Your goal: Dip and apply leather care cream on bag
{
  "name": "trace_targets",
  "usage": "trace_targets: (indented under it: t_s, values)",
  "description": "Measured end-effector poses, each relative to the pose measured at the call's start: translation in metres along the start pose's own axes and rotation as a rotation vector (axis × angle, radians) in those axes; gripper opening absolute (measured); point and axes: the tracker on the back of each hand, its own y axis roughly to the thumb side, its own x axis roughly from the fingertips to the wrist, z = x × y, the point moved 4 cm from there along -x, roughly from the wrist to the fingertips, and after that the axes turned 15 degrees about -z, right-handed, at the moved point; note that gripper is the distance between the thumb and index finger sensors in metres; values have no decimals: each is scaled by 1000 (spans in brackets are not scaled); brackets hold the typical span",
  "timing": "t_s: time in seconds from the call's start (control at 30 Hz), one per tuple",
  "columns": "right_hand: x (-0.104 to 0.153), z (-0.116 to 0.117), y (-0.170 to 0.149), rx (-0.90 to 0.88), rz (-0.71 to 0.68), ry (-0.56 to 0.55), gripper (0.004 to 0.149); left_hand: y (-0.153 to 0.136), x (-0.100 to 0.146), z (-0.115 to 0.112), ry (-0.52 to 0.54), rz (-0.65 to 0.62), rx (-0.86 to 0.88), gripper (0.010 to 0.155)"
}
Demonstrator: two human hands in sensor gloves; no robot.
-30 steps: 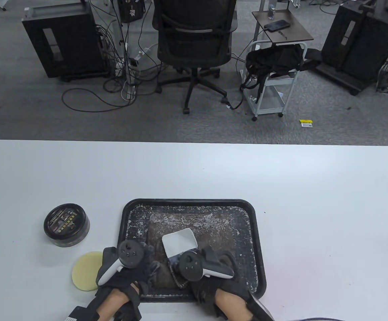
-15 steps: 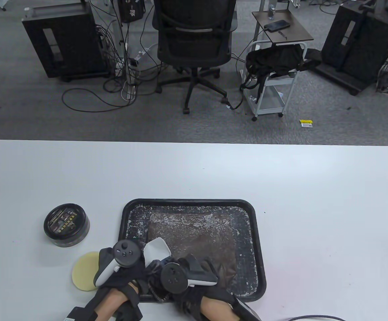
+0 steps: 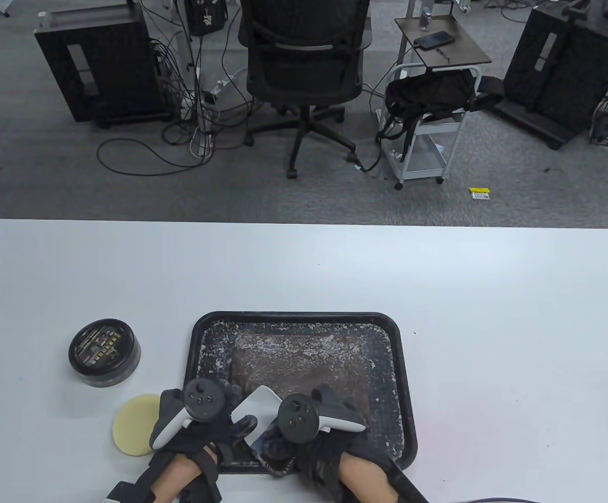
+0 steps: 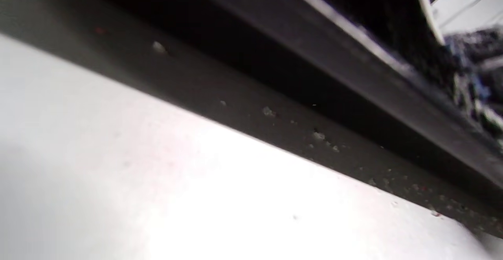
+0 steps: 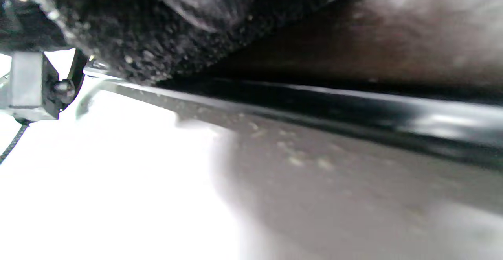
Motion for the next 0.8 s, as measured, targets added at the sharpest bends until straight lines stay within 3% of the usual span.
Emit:
trace_targets:
  t_s: [0.33,0.8]
  values:
    - [35,-10,-34,-120,69,40,51,-1,0,0,3,-2,7,87]
    - [82,-28,-76,-217,174,-37,48,-1,0,0,0,-1,-2,85]
